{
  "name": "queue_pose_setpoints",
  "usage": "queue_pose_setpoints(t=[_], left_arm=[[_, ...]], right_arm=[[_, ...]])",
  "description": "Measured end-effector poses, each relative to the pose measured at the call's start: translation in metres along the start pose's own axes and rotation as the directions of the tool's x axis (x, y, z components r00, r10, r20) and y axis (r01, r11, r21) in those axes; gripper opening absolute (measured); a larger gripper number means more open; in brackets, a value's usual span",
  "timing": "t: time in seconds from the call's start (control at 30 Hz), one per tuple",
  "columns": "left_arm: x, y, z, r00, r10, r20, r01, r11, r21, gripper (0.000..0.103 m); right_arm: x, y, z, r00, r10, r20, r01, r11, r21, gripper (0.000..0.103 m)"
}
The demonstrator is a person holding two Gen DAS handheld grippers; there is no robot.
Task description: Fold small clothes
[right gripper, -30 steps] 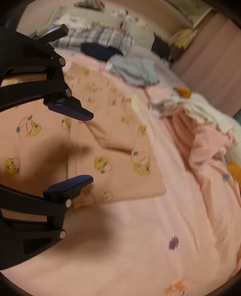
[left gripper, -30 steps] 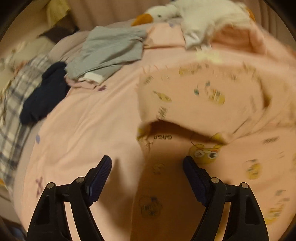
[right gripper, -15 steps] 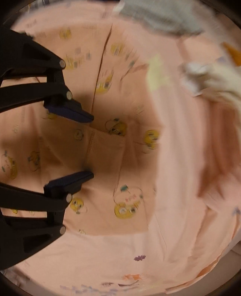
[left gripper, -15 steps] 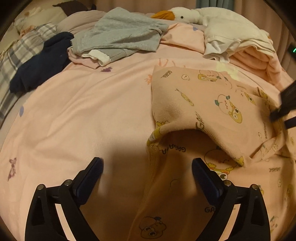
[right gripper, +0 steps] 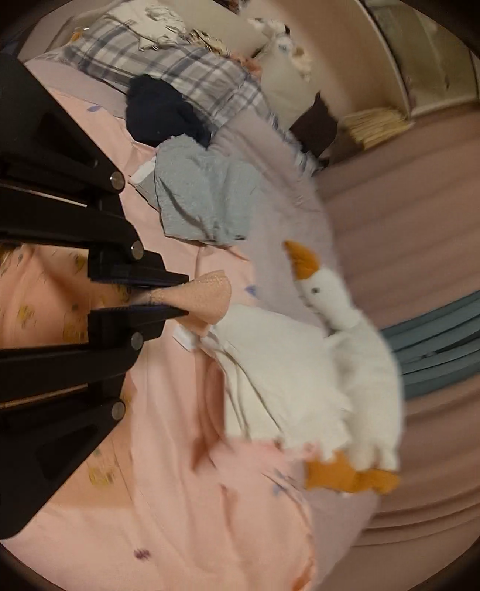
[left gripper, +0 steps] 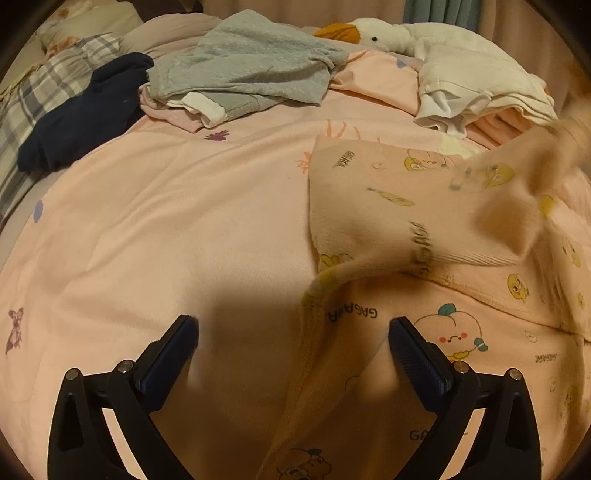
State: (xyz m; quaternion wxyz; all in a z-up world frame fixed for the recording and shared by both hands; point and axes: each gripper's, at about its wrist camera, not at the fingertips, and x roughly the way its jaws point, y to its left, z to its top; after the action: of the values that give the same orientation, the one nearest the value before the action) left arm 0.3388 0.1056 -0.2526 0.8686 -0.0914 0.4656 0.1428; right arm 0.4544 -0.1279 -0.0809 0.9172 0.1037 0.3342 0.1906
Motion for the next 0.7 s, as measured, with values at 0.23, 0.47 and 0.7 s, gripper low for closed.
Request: queue_pose_setpoints(t=[0.23,0.47,0.7], left_arm=[[-0.002,0.001,-0.004,1.000,0.022,0.022,-0.022,1.000,-0.009,0.103],[-0.013,0.012,0.007,0.993,0.117,-0.033,-0.119,0.991,-0.062,0.097],[-0.028,0.007,0.012,0.982,0.163,-0.091,-0.165,0.986,-0.020,0.086]], right_arm=[[0.019,-0.165,-0.099,0.956,-0.181,-0.231,0.230,0.951,0.206,0.016],[-0.010,-0.170,-0.112,0.968,-0.132,-0.212,0.178,0.960,0.216,0.040],[-0.025,-0.161,-0.097,0.995,0.093,0.027,-0.097,0.950,0.296,0.040]])
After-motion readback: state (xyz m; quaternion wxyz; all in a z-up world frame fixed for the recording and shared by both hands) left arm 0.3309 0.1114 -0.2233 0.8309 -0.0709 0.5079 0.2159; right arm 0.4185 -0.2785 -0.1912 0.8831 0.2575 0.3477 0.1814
